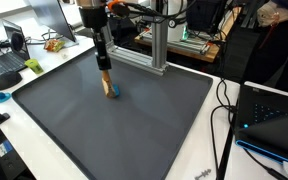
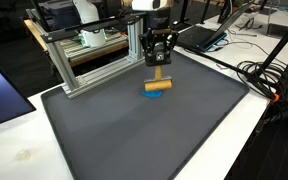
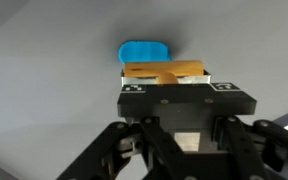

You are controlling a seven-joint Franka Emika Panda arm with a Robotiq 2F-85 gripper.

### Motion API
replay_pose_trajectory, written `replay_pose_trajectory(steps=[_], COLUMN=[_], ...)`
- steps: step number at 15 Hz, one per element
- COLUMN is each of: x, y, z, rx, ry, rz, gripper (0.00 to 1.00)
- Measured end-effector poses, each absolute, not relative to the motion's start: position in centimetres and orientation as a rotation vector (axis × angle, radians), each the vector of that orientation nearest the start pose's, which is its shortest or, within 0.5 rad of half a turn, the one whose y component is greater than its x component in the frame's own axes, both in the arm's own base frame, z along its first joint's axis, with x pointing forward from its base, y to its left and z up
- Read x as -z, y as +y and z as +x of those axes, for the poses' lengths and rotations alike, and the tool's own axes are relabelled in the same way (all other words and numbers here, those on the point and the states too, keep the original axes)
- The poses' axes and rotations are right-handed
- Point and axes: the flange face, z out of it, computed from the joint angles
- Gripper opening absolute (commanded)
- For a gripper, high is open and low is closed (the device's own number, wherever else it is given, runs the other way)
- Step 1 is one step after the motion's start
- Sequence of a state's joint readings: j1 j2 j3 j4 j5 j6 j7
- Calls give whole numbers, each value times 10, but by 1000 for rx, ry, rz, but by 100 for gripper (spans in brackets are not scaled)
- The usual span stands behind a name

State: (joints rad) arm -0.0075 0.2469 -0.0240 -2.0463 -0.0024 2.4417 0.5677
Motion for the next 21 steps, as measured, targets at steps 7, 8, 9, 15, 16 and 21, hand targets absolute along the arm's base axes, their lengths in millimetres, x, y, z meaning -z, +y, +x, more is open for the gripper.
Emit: replay_pose_trajectory(steps=[7, 8, 9, 15, 16, 21], x=[-311, -309, -309, -305, -305, -304], y=[-39, -39, -38, -31, -31, -32], z=[596, 596, 596, 598, 599, 605], rx=[177, 174, 172, 166, 166, 161], ry=[923, 923, 922, 915, 918, 925], rz=[-2988, -2988, -2989, -2994, -2993, -2993], gripper=[22, 22, 22, 22, 22, 22])
